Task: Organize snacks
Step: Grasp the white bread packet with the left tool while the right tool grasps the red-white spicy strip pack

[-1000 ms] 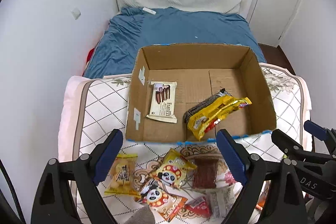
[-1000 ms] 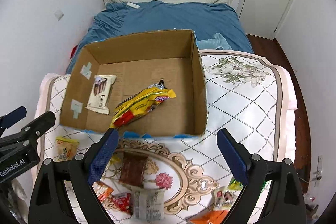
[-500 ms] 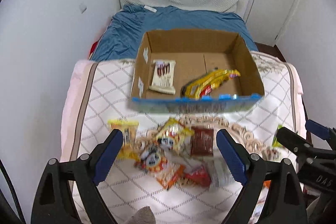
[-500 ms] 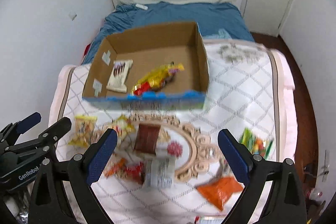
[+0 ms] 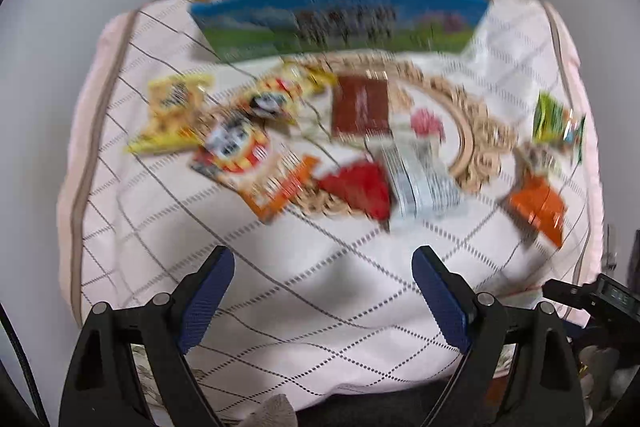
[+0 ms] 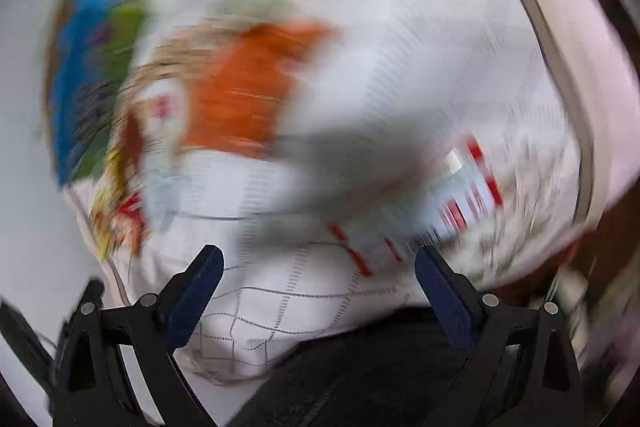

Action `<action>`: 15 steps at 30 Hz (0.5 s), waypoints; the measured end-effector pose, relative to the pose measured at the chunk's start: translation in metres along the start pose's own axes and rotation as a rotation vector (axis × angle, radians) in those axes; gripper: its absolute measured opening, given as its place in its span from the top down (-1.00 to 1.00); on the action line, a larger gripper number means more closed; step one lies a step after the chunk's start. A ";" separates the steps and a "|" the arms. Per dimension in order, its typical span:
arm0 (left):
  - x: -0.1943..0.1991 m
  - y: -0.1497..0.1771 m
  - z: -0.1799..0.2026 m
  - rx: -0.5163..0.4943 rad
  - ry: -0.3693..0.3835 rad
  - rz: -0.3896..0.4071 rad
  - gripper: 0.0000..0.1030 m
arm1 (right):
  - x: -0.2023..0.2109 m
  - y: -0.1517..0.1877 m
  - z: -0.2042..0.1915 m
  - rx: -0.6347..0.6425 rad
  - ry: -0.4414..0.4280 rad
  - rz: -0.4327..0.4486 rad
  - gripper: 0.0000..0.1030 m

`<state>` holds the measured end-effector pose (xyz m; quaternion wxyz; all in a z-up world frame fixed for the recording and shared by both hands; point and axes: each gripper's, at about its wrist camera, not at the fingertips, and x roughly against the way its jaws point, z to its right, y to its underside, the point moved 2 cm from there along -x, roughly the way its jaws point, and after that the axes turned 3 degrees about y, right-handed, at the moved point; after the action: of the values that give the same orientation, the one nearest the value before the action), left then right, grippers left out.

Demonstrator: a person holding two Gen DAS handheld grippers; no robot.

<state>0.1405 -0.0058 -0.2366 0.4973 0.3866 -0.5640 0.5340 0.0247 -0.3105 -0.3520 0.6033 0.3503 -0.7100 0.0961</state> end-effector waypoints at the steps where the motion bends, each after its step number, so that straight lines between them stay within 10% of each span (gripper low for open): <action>1: -0.007 0.003 0.005 -0.011 -0.003 -0.014 -0.77 | -0.013 -0.002 0.018 -0.078 -0.015 -0.010 -0.92; 11: -0.038 0.005 0.022 -0.059 -0.050 -0.068 -0.77 | -0.077 -0.011 0.070 -0.389 -0.136 -0.030 -0.83; 15: -0.036 -0.002 0.021 -0.052 -0.053 -0.067 -0.77 | -0.068 -0.012 0.059 -0.310 -0.089 0.016 -0.26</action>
<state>0.1468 -0.0308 -0.2702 0.5098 0.4062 -0.5772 0.4919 -0.0129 -0.3269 -0.4329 0.6174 0.2512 -0.7450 -0.0254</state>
